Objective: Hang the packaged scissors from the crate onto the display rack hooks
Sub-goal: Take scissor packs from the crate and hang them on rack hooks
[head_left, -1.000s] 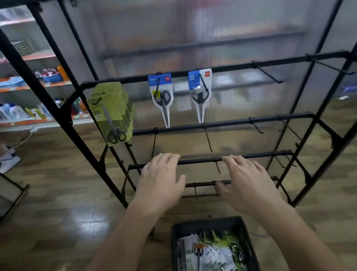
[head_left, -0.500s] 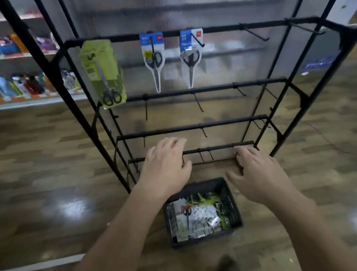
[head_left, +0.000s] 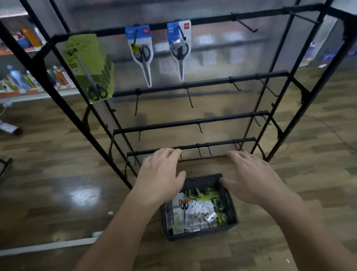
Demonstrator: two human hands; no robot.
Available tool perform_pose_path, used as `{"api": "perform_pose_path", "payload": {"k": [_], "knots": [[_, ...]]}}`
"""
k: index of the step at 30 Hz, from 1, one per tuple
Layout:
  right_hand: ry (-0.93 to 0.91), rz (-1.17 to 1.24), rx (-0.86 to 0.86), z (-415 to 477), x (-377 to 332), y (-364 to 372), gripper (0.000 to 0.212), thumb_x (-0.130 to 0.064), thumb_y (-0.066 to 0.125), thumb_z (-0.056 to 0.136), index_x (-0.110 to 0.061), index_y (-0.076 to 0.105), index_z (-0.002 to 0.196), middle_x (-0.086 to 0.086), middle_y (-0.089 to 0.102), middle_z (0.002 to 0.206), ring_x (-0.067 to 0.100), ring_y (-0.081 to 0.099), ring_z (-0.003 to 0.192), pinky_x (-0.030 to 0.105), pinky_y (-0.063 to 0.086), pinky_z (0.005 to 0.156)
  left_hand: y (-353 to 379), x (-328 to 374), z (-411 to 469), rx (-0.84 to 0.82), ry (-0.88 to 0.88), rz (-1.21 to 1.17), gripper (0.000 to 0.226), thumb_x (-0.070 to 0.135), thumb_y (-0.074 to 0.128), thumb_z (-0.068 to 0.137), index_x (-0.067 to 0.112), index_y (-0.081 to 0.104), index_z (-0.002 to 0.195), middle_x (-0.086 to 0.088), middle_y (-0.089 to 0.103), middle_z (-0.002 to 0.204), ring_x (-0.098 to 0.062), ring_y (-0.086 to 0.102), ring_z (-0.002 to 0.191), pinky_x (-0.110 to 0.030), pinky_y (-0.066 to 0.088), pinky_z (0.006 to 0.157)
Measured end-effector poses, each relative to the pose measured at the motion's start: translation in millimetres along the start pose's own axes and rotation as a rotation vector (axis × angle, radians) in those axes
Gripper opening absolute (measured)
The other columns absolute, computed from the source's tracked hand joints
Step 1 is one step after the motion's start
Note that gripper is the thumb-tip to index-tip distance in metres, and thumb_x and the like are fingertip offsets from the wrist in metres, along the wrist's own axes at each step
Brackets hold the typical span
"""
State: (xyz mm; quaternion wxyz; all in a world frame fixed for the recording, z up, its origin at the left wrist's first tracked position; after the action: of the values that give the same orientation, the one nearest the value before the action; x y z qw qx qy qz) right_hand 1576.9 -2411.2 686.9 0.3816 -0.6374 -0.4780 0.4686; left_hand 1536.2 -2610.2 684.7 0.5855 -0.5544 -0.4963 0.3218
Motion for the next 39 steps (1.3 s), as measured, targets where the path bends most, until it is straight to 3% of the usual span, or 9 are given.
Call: {"api": "perform_pose_path", "payload": {"k": [9,16,19,22,25,29,32,35,39], "knots": [[-0.114,-0.088,-0.184,67,10,37,0.073,-0.053,0.059,0.095,-0.024,0.030,0.156,0.002,0.041,0.158,0.024,0.036,0.146,0.042,0.030,0.119,57,-15,17,-0.078,-0.150,-0.058,0.060,0.043,0.053,0.101,0.027,0.034,0.155,0.008,0.041,0.156,-0.014,0.034,0.146,-0.039,0.029,0.122],[0.001,-0.082,-0.349,148,1,109,0.063,-0.048,0.064,0.086,-0.027,0.043,0.142,0.006,0.059,0.133,0.032,0.057,0.117,0.042,0.050,0.095,123,-88,89,-0.224,-0.149,-0.102,0.060,0.040,0.056,0.098,0.024,0.039,0.153,-0.004,0.051,0.149,-0.026,0.047,0.134,-0.042,0.042,0.109],[0.036,-0.030,-0.427,193,8,169,0.067,-0.044,0.067,0.084,-0.026,0.044,0.144,0.008,0.057,0.135,0.033,0.057,0.119,0.044,0.052,0.095,176,-128,121,-0.301,-0.227,-0.154,0.060,0.040,0.056,0.099,0.022,0.039,0.153,-0.008,0.050,0.148,-0.031,0.048,0.133,-0.046,0.043,0.108],[0.056,-0.048,-0.567,237,30,253,0.069,-0.042,0.069,0.090,-0.019,0.041,0.148,0.012,0.056,0.139,0.034,0.056,0.122,0.039,0.049,0.093,261,-163,144,-0.367,-0.317,-0.252,0.054,0.039,0.056,0.095,0.019,0.045,0.144,-0.015,0.057,0.133,-0.037,0.055,0.121,-0.052,0.049,0.099],[0.071,-0.051,-0.661,285,62,355,0.064,-0.037,0.067,0.092,-0.017,0.042,0.147,0.012,0.054,0.143,0.033,0.053,0.126,0.034,0.043,0.086,375,-180,155,-0.471,-0.419,-0.366,0.051,0.039,0.059,0.095,0.023,0.045,0.141,-0.011,0.057,0.127,-0.033,0.058,0.115,-0.050,0.052,0.095],[0.071,-0.093,-0.775,354,113,518,0.056,-0.036,0.066,0.093,-0.012,0.048,0.141,0.015,0.055,0.139,0.035,0.056,0.119,0.040,0.050,0.094,548,-196,183,-0.559,-0.495,-0.473,0.050,0.035,0.060,0.097,0.021,0.045,0.142,-0.008,0.057,0.131,-0.031,0.059,0.117,-0.042,0.051,0.094],[0.073,-0.077,-0.826,399,142,637,0.049,-0.031,0.068,0.096,0.001,0.058,0.131,0.024,0.059,0.129,0.040,0.061,0.111,0.048,0.055,0.094,677,-215,203,-0.645,-0.544,-0.484,0.056,0.022,0.058,0.099,0.020,0.038,0.151,-0.011,0.054,0.139,-0.033,0.058,0.120,-0.038,0.050,0.094],[0.122,0.008,-0.846,423,165,745,0.047,-0.026,0.070,0.094,0.010,0.064,0.123,0.029,0.068,0.108,0.040,0.068,0.097,0.047,0.057,0.082,783,-233,225,-0.681,-0.499,-0.423,0.070,0.009,0.056,0.097,0.026,0.028,0.158,-0.015,0.048,0.148,-0.036,0.055,0.126,-0.045,0.049,0.102],[0.103,0.150,-0.721,436,178,850,0.034,-0.028,0.064,0.095,0.000,0.067,0.112,0.019,0.069,0.108,0.035,0.067,0.095,0.044,0.057,0.077,871,-249,273,-0.556,-0.332,-0.310,0.077,0.005,0.057,0.091,0.025,0.027,0.159,-0.013,0.038,0.155,-0.038,0.038,0.140,-0.049,0.037,0.114]]}}
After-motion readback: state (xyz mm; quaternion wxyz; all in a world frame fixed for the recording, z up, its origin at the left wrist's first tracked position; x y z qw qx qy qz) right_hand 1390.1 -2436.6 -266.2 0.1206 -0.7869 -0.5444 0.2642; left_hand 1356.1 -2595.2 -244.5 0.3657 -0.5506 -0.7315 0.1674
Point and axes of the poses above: each hand's wrist, its own z-axis towards the middle knuckle, its own y-axis out of the palm, x = y × z, the point moved 7 cm from there along z, towards the middle knuckle
